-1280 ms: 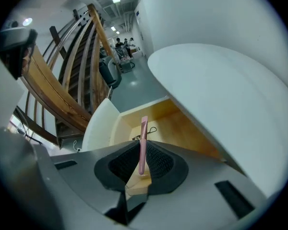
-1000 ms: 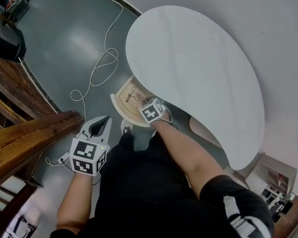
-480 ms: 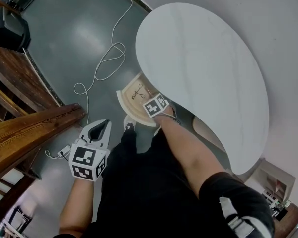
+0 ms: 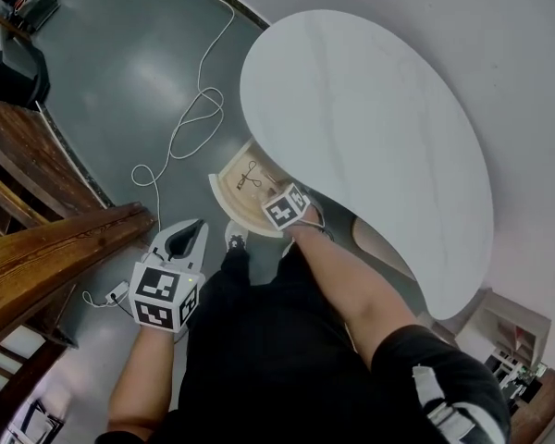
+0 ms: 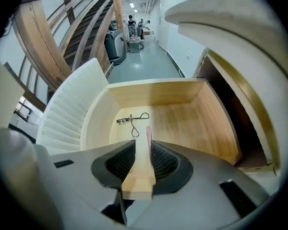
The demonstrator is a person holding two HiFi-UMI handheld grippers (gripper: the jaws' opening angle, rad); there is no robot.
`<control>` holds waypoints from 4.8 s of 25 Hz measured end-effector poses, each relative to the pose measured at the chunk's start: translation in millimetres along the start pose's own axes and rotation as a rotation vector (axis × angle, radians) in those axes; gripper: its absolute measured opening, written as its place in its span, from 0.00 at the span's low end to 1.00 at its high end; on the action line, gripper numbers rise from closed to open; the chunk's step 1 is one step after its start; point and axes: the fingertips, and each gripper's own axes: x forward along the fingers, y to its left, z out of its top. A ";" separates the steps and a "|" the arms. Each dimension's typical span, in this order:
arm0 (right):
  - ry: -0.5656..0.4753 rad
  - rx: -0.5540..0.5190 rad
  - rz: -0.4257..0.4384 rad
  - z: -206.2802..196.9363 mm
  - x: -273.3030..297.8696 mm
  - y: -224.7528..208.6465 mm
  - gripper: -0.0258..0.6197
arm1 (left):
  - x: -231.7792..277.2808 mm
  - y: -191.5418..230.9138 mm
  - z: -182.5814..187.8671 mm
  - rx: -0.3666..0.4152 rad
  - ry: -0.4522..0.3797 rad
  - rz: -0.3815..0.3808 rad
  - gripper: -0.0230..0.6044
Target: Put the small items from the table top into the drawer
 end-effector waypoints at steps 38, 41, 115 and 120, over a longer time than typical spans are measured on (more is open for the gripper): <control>-0.784 0.486 -0.003 56.1 -342.9 -28.1 0.05 | 4.0 -68.0 108.7 0.283 -0.165 -0.223 0.06; -0.798 0.490 -0.037 50.8 -352.8 -31.4 0.05 | 2.4 -69.8 111.9 0.289 -0.175 -0.233 0.06; -0.795 0.440 -0.026 9.5 -371.0 -111.4 0.05 | 55.9 -140.1 166.1 0.282 -0.200 -0.187 0.06; -0.795 0.441 -0.024 10.4 -370.9 -114.4 0.05 | 57.5 -140.0 169.1 0.282 -0.200 -0.185 0.06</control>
